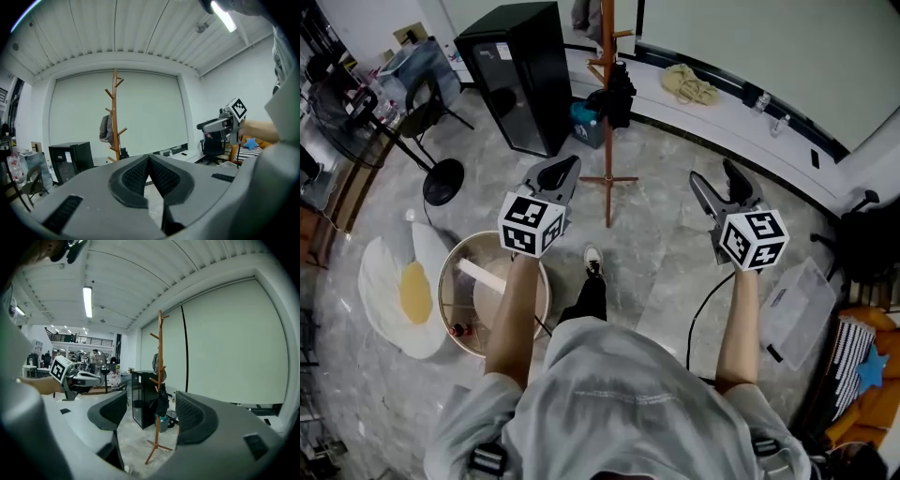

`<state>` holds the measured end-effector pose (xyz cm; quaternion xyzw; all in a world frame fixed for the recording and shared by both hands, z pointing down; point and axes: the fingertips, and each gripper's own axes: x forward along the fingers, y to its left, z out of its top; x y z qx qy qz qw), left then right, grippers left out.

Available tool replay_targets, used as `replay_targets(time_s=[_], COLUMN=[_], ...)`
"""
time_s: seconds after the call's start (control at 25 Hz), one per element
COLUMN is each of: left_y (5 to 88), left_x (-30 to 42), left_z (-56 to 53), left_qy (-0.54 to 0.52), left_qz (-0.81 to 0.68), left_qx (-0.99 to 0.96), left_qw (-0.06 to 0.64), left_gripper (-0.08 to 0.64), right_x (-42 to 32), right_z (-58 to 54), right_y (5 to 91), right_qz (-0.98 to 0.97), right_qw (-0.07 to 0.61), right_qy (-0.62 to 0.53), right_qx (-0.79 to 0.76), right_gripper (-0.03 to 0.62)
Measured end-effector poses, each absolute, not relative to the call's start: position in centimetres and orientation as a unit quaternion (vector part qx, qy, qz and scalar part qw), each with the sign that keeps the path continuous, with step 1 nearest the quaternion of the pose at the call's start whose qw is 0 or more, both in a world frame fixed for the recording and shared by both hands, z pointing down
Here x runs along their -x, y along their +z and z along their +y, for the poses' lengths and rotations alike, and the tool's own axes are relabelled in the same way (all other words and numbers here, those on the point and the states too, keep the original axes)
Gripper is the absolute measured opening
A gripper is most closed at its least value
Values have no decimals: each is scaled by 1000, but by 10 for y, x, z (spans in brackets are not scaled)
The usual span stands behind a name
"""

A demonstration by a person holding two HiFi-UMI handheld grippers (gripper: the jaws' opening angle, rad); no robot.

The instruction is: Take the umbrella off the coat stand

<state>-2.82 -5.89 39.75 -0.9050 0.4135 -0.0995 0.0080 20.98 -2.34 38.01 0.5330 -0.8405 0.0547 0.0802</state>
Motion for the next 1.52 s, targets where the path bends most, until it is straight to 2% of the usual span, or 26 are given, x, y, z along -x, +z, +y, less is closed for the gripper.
replay_targets(time_s=[0.36, 0.52, 0.64, 0.88, 1.24, 1.36, 1.44, 1.52], left_y=[425, 437, 445, 472, 507, 514, 515, 513], left_x=[33, 36, 41, 58, 76, 80, 79, 77], left_z=[-208, -275, -317, -375, -411, -412, -413, -412], left_qy=[-115, -127, -132, -153, -177, -181, -181, -180], left_qz=[408, 394, 392, 404, 451, 465, 470, 473], left_qx=[906, 910, 911, 901, 871, 862, 859, 858], left_qw=[14, 10, 0, -34, -83, -92, -93, -92], left_gripper=[14, 14, 14, 14, 14, 14, 14, 14], right_x=[-185, -157, -143, -114, -84, -77, -75, -75], right_z=[-188, -264, -317, -406, -466, -473, -475, -475], right_y=[391, 417, 445, 521, 627, 635, 635, 633], right_qz=[-846, -851, -853, -862, -865, -867, -871, -873], right_qw=[84, 122, 140, 168, 238, 244, 245, 247], right_qy=[75, 71, 81, 130, 130, 123, 121, 117], right_qx=[-521, -506, -496, -461, -423, -417, -409, -403], right_gripper=[314, 314, 319, 379, 403, 392, 339, 322])
